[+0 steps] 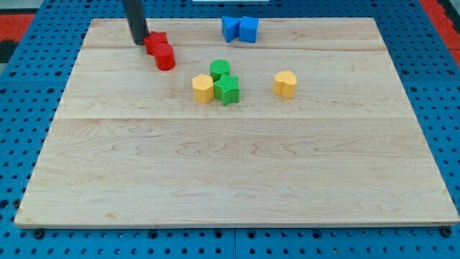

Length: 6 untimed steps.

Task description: Push the red blocks into the group of blocks

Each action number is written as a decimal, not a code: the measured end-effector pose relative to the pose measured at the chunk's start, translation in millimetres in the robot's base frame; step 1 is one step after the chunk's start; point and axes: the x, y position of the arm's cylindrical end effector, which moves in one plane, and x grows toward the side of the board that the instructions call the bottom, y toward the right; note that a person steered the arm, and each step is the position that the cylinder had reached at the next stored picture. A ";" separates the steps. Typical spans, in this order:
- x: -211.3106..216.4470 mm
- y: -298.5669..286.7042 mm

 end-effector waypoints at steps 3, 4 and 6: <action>48.5 68.1; 70.9 68.4; 87.3 82.2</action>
